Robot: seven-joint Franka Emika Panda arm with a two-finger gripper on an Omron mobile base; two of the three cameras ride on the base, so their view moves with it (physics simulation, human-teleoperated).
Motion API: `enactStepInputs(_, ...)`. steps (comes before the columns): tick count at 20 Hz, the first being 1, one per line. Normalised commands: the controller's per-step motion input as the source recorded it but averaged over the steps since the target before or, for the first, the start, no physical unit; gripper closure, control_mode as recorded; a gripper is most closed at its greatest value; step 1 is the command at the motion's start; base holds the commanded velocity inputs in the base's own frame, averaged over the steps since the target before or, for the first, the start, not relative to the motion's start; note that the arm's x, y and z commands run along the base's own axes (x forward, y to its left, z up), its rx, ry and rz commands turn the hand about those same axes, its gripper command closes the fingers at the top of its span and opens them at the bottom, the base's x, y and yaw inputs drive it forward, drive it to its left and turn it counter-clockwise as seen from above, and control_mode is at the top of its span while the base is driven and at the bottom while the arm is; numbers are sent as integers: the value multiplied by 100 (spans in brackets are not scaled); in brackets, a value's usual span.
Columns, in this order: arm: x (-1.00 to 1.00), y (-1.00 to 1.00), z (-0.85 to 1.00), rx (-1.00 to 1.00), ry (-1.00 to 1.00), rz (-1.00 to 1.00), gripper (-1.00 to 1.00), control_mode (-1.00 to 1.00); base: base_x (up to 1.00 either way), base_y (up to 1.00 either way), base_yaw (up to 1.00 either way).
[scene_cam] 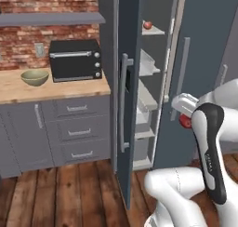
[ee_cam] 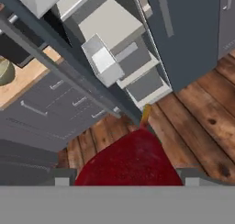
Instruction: Take the orange, peach, and pear from the freezer and place them in the bowl on the counter.
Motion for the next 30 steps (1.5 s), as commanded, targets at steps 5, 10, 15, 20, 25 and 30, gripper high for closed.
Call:
enactStepInputs(5,0,0,0,0,0,0,100,100,8,100,6)
enactStepInputs(10,0,0,0,0,0,0,100,100,97,100,2)
enactStepInputs(15,0,0,0,0,0,0,100,100,100,80,0)
enactStepInputs(20,0,0,0,0,0,0,100,100,100,40,-3)
enactStepInputs(25,0,0,0,0,0,0,100,100,100,0,-15)
enactStepInputs(30,0,0,0,0,0,0,100,100,89,49,-7)
